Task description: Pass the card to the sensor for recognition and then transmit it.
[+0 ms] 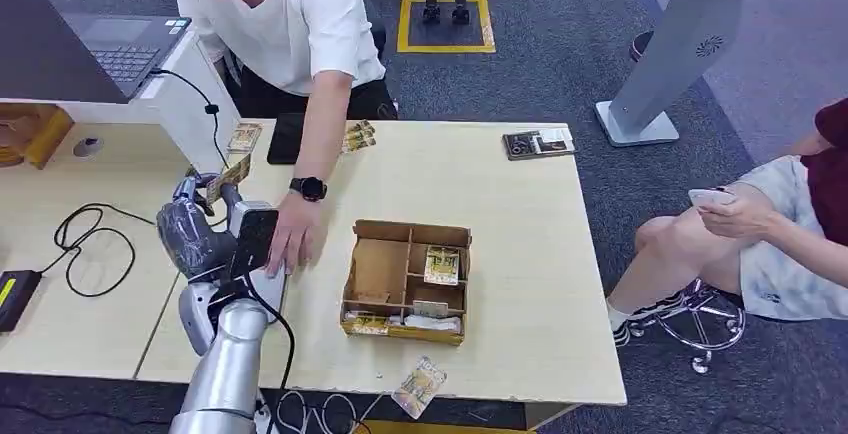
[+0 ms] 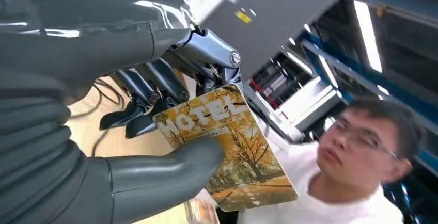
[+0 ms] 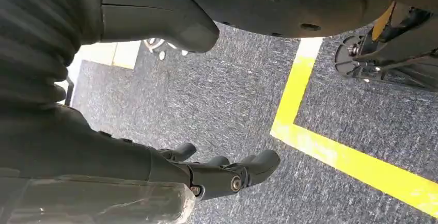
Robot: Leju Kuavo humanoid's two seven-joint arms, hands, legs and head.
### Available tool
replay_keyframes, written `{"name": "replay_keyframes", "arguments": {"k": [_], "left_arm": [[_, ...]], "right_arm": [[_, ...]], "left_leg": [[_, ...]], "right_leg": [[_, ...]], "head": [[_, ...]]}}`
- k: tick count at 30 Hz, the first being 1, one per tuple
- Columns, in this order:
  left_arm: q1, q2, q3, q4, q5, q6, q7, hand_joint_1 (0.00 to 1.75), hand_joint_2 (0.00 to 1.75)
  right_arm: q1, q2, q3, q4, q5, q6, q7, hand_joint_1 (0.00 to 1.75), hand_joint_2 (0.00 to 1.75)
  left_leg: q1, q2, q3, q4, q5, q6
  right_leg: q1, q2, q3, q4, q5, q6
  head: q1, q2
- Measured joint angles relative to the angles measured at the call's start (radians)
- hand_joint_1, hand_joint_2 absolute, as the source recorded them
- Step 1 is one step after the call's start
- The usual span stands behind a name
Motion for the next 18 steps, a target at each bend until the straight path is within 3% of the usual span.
{"name": "replay_keyframes", "arguments": {"k": [6, 12, 18], "left_arm": [[0.028, 0.024, -0.147, 0.000, -0.003, 0.000, 0.089, 1.75, 1.75], [0.037, 0.045, -0.223, 0.002, -0.009, 0.000, 0.125, 1.75, 1.75], [0.038, 0.082, -0.302, 0.016, 0.015, 0.000, 0.214, 1.75, 1.75]], "right_arm": [[0.000, 0.000, 0.000, 0.000, -0.001, 0.000, 0.000, 0.00, 1.75], [0.000, 0.000, 0.000, 0.000, 0.000, 0.000, 0.001, 0.00, 1.75], [0.000, 0.000, 0.001, 0.000, -0.013, 0.001, 0.001, 0.00, 1.75]], "left_leg": [[0.000, 0.000, 0.000, 0.000, 0.000, 0.000], [0.000, 0.000, 0.000, 0.000, 0.000, 0.000], [0.000, 0.001, 0.000, 0.000, 0.000, 0.000]], "right_leg": [[0.000, 0.000, 0.000, 0.000, 0.000, 0.000], [0.000, 0.000, 0.000, 0.000, 0.000, 0.000], [0.000, 0.000, 0.000, 0.000, 0.000, 0.000]], "head": [[0.000, 0.000], [0.000, 0.000], [0.000, 0.000]]}}
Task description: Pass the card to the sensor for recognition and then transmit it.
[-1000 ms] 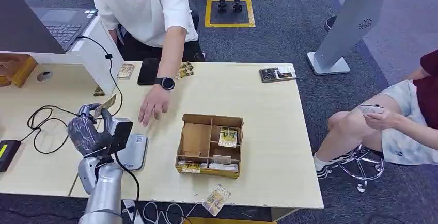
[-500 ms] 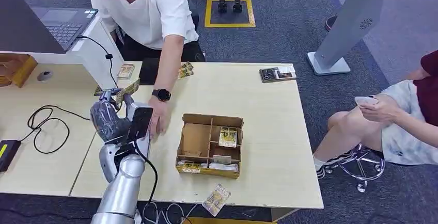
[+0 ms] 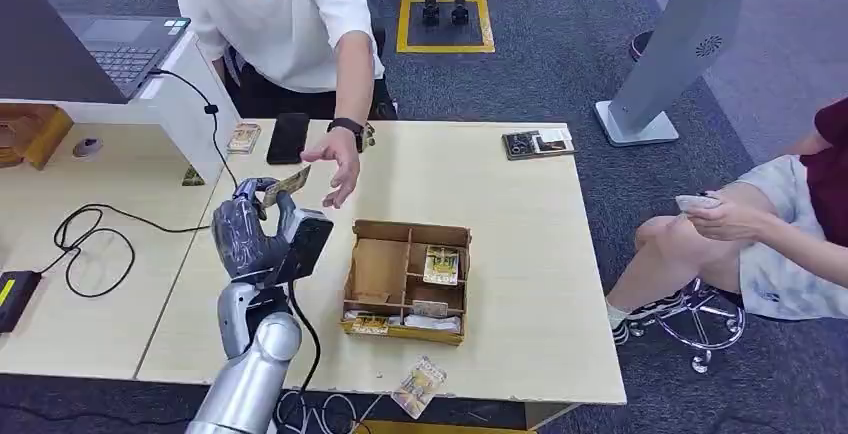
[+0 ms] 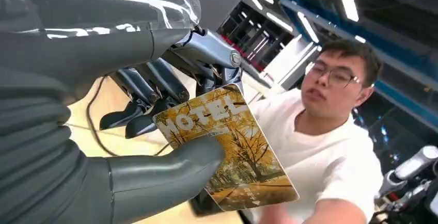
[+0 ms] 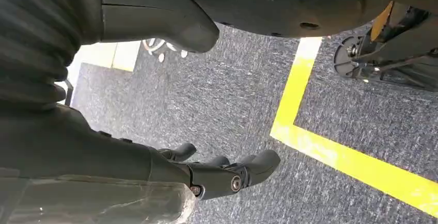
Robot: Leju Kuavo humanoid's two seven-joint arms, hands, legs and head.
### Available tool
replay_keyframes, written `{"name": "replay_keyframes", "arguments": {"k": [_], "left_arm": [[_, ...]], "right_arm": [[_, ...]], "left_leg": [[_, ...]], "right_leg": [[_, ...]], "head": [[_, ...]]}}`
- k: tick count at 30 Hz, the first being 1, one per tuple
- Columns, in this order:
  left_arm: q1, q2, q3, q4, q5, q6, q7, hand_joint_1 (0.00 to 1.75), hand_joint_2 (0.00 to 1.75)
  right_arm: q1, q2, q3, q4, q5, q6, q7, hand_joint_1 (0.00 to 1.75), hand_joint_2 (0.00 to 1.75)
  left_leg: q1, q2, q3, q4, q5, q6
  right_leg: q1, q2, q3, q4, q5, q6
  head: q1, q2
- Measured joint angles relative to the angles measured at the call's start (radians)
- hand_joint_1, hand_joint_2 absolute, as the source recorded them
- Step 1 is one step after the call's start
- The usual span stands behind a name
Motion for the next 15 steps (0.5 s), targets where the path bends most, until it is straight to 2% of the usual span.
{"name": "replay_keyframes", "arguments": {"k": [6, 15], "left_arm": [[-0.001, 0.057, -0.095, 0.038, 0.047, -0.002, 0.098, 1.75, 1.75], [-0.014, 0.105, -0.175, 0.092, 0.115, -0.005, 0.133, 1.75, 1.75]], "right_arm": [[0.000, 0.000, 0.000, 0.000, -0.002, 0.000, 0.000, 0.00, 1.75], [0.000, 0.000, 0.000, 0.000, -0.003, -0.001, 0.000, 0.00, 1.75]], "left_leg": [[0.000, 0.000, 0.000, 0.000, 0.000, 0.000], [0.000, 0.000, 0.000, 0.000, 0.000, 0.000]], "right_leg": [[0.000, 0.000, 0.000, 0.000, 0.000, 0.000], [0.000, 0.000, 0.000, 0.000, 0.000, 0.000]], "head": [[0.000, 0.000], [0.000, 0.000]]}}
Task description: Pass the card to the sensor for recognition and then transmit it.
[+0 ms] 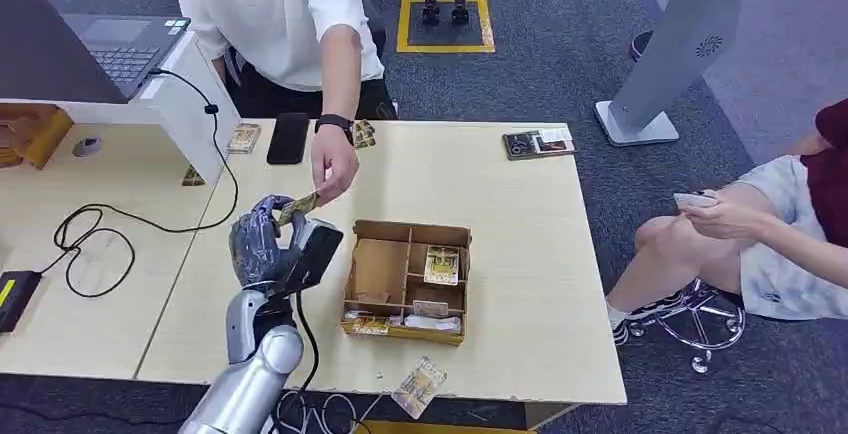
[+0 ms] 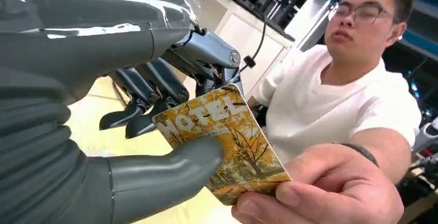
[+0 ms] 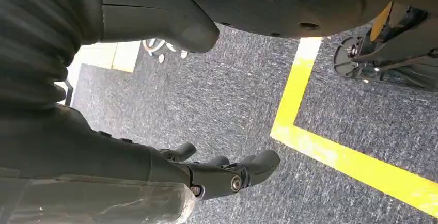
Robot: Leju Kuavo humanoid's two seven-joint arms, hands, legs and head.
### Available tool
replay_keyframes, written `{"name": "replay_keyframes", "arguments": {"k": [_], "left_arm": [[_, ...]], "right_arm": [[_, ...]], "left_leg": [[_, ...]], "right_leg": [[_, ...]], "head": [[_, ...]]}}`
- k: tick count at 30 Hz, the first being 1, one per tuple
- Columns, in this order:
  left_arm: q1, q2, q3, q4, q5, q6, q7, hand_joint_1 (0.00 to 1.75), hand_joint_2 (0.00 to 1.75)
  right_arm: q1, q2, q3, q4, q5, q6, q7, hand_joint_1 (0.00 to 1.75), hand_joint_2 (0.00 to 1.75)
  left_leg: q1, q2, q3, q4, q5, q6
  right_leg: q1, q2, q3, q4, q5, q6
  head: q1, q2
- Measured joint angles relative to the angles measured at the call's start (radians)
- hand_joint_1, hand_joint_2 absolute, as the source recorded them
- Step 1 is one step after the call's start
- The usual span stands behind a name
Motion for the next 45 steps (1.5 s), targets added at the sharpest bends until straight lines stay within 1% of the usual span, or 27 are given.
{"name": "replay_keyframes", "arguments": {"k": [3, 4, 5, 6, 10, 17, 21, 26, 31, 33, 35, 38, 45], "left_arm": [[-0.001, 0.010, -0.023, 0.010, 0.033, 0.000, 0.000, 1.73, 1.75], [-0.002, 0.013, -0.032, 0.011, 0.044, 0.000, -0.001, 1.64, 1.75], [-0.003, 0.016, -0.039, 0.013, 0.051, 0.000, -0.003, 0.28, 1.75], [-0.004, 0.018, -0.050, 0.013, 0.064, 0.002, -0.006, 0.00, 1.75], [-0.005, 0.022, -0.066, 0.013, 0.082, 0.005, -0.031, 0.00, 1.75], [-0.005, 0.022, -0.066, 0.013, 0.077, 0.005, -0.075, 0.00, 1.75], [0.000, 0.020, -0.060, 0.011, 0.071, 0.005, -0.111, 0.00, 1.75], [0.014, 0.019, -0.046, -0.011, 0.094, 0.005, -0.165, 0.00, 1.75], [0.052, 0.018, -0.026, -0.073, 0.089, 0.005, -0.240, 0.00, 1.75], [0.077, 0.019, -0.020, -0.111, 0.090, 0.005, -0.281, 0.00, 1.75], [0.100, 0.019, -0.015, -0.143, 0.105, 0.005, -0.317, 0.00, 1.75], [0.142, 0.020, -0.011, -0.201, 0.158, 0.005, -0.376, 0.00, 1.75], [0.233, 0.040, -0.012, -0.310, 0.210, 0.005, -0.450, 0.00, 1.75]], "right_arm": [[0.000, 0.000, 0.000, 0.000, 0.000, -0.001, 0.000, 0.00, 1.75], [0.000, 0.000, 0.000, 0.000, 0.000, -0.001, 0.000, 0.00, 1.75], [0.000, 0.000, 0.000, 0.000, 0.000, -0.002, 0.000, 0.00, 1.75], [0.000, 0.000, 0.000, 0.000, 0.000, -0.001, 0.000, 0.00, 1.75], [0.000, 0.000, 0.002, 0.000, -0.001, -0.003, 0.000, 0.00, 1.75], [0.000, 0.000, 0.007, 0.000, -0.001, -0.007, 0.000, 0.00, 1.75], [0.000, 0.000, 0.008, 0.001, -0.002, -0.007, 0.000, 0.00, 1.75], [0.001, 0.000, 0.008, 0.001, -0.008, -0.009, 0.000, 0.00, 1.75], [0.002, 0.000, 0.008, 0.001, -0.015, -0.009, -0.002, 0.00, 1.75], [0.003, 0.000, 0.008, 0.001, -0.015, -0.009, -0.004, 0.00, 1.75], [0.004, 0.000, 0.008, 0.001, -0.015, -0.009, -0.005, 0.00, 1.75], [0.006, 0.000, 0.008, 0.001, -0.019, -0.009, -0.009, 0.00, 1.75], [0.008, 0.000, 0.008, 0.001, -0.019, -0.009, -0.018, 0.00, 1.75]], "left_leg": [[0.000, 0.000, 0.000, 0.000, 0.000, 0.000], [0.000, 0.000, 0.000, 0.000, 0.000, 0.000], [0.000, 0.000, 0.000, 0.000, 0.000, 0.000], [0.000, 0.000, 0.000, 0.000, 0.000, 0.000], [0.000, 0.000, 0.000, 0.000, 0.000, 0.000], [0.000, 0.000, 0.000, 0.000, 0.000, 0.000], [0.000, 0.000, 0.000, 0.000, 0.000, 0.000], [0.000, 0.000, 0.000, 0.000, 0.000, 0.000], [0.000, 0.000, 0.000, 0.000, 0.000, 0.000], [0.000, 0.000, 0.000, 0.000, 0.000, 0.000], [0.000, 0.000, 0.000, 0.000, 0.000, 0.000], [0.000, 0.000, 0.000, 0.000, 0.000, 0.000], [0.000, 0.000, 0.000, 0.000, 0.000, 0.000]], "right_leg": [[0.000, 0.000, 0.000, 0.000, 0.000, 0.000], [0.000, 0.000, 0.000, 0.000, 0.000, 0.000], [0.000, 0.000, 0.000, 0.000, 0.000, 0.000], [0.000, 0.000, 0.000, 0.000, 0.000, 0.000], [0.000, 0.000, 0.000, 0.000, 0.000, 0.000], [0.000, 0.000, 0.000, 0.000, 0.000, 0.000], [0.000, 0.000, 0.000, 0.000, 0.000, 0.000], [0.000, 0.000, 0.000, 0.000, 0.000, 0.000], [0.000, 0.000, 0.000, 0.000, 0.000, 0.000], [0.000, 0.000, 0.000, 0.000, 0.000, 0.000], [0.000, 0.000, 0.000, 0.000, 0.000, 0.000], [0.000, 0.000, 0.000, 0.000, 0.000, 0.000], [0.000, 0.000, 0.000, 0.000, 0.000, 0.000]], "head": [[0.000, 0.000], [0.000, 0.000], [0.000, 0.000], [0.000, 0.000], [0.000, 0.000], [0.000, 0.000], [0.000, 0.000], [0.000, 0.000], [0.000, 0.000], [0.000, 0.000], [0.000, 0.000], [0.000, 0.000], [0.000, 0.000]]}}
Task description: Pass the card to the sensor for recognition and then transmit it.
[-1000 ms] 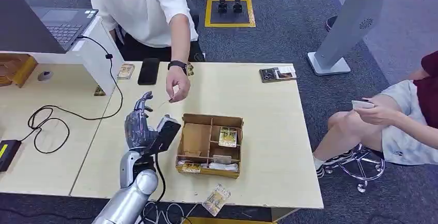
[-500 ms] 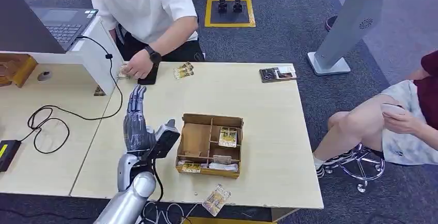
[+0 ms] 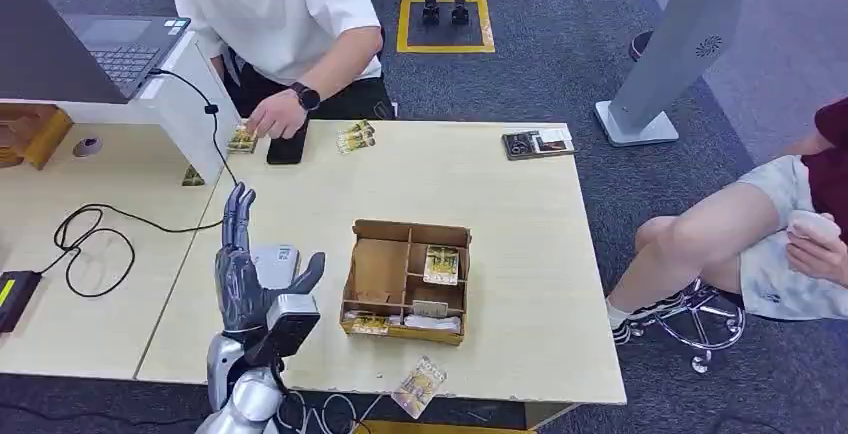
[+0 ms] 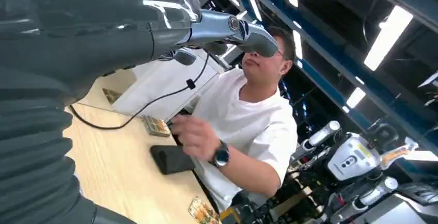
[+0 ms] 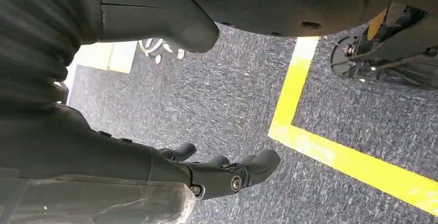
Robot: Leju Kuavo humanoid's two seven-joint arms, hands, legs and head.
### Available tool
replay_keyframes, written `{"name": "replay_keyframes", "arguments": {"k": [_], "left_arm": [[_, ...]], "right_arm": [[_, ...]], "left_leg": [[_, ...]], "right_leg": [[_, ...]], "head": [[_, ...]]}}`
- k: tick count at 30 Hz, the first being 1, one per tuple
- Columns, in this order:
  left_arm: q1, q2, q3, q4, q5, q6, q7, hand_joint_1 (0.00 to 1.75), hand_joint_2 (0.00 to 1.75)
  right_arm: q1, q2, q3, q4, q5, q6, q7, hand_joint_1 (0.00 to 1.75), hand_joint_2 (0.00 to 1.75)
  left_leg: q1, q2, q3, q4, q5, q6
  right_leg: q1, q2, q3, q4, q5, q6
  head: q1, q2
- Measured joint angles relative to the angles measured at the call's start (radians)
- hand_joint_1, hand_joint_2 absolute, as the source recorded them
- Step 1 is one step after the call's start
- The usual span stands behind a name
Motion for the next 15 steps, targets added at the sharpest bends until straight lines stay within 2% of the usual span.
{"name": "replay_keyframes", "arguments": {"k": [9, 15], "left_arm": [[0.104, 0.034, -0.013, -0.101, -0.001, 0.000, -0.093, 0.00, 1.75], [0.158, 0.049, -0.015, -0.130, -0.026, 0.000, -0.136, 0.00, 1.75]], "right_arm": [[0.005, -0.001, 0.000, -0.002, -0.002, 0.000, -0.005, 0.00, 1.75], [0.006, -0.002, 0.000, -0.002, -0.012, 0.002, -0.012, 0.00, 1.75]], "left_leg": [[0.000, 0.000, 0.000, 0.000, 0.000, 0.000], [0.000, 0.000, 0.000, 0.000, 0.000, 0.000]], "right_leg": [[0.000, 0.000, 0.000, 0.000, 0.000, 0.000], [0.000, 0.000, 0.000, 0.000, 0.000, 0.000]], "head": [[0.000, 0.000], [0.000, 0.000]]}}
